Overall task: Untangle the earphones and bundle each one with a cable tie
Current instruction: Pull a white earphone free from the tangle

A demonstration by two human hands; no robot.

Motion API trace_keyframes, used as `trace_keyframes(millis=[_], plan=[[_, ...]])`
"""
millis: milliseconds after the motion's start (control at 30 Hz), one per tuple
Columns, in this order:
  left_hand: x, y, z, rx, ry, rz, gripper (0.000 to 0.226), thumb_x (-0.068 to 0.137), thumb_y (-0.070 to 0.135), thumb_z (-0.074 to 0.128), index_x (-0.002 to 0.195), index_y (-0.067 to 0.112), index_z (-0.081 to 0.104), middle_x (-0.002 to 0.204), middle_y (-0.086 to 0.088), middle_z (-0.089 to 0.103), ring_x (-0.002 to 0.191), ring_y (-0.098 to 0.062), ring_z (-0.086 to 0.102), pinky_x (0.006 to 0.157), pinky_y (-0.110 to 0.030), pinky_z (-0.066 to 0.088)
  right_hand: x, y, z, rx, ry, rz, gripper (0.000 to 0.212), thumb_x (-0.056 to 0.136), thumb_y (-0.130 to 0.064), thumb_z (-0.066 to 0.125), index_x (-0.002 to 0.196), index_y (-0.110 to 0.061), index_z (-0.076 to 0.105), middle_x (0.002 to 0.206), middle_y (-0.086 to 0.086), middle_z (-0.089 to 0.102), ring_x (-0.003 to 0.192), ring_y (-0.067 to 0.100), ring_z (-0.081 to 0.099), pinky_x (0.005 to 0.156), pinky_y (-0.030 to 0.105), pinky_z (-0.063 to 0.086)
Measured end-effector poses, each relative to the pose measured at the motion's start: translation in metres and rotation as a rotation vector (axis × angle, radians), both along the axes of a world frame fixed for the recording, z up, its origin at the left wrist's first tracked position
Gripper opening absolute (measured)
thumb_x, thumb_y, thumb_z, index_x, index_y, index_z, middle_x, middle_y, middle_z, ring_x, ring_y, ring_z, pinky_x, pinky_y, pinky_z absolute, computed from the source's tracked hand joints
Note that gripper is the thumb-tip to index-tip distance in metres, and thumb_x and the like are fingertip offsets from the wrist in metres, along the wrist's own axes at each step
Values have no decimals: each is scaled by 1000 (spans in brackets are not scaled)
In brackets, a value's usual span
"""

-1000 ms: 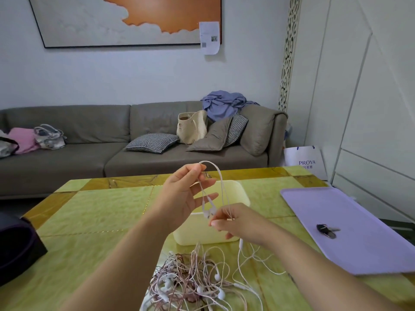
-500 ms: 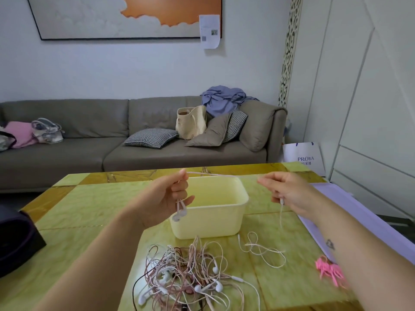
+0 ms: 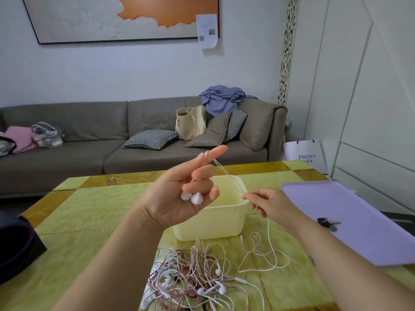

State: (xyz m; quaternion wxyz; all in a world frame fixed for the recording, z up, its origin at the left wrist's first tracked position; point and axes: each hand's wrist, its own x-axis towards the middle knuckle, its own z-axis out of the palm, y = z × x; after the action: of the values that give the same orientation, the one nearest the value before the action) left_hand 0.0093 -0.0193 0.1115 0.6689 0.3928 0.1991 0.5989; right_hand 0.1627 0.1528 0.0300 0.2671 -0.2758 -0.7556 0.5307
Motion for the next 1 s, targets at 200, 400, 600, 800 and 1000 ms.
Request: trace_keyframes(millis=[200,400,600,800,1000], plan=[[19,7,-4,-107,264,261,30,86,24,44,109,11,60,62,5,50,44,-4,44,62,-24,54,5,6,2,22,-88,3,16,94,-27,57,94,-21,72,62,-9,53,53,7,42,58,19,39],[28,6,9,-55,188,377,20,86,24,43,81,14,60,52,7,38,39,-4,37,54,-22,52,14,14,-17,19,-87,-39,18,95,-25,55,90,-25,73,62,-7,47,50,7,35,56,22,33],[19,30,5,-34,-38,786,22,100,18,39,94,12,60,60,3,61,58,-9,64,69,-26,59,6,-2,-23,99,-205,45,20,96,-28,54,89,-25,72,63,-8,52,49,4,38,52,16,34],[-20,46,-32,-203,-56,1085,30,104,20,30,121,13,54,99,2,68,102,-14,60,101,-38,41,17,-25,19,320,-481,255,18,94,-35,54,86,-35,71,89,0,71,73,16,59,73,30,48],[-10,51,-54,-323,132,985,37,104,27,29,95,13,62,77,1,68,90,-15,62,91,-37,43,24,-53,85,567,-395,289,17,91,-33,59,92,-25,74,69,-8,62,57,1,46,54,15,35]])
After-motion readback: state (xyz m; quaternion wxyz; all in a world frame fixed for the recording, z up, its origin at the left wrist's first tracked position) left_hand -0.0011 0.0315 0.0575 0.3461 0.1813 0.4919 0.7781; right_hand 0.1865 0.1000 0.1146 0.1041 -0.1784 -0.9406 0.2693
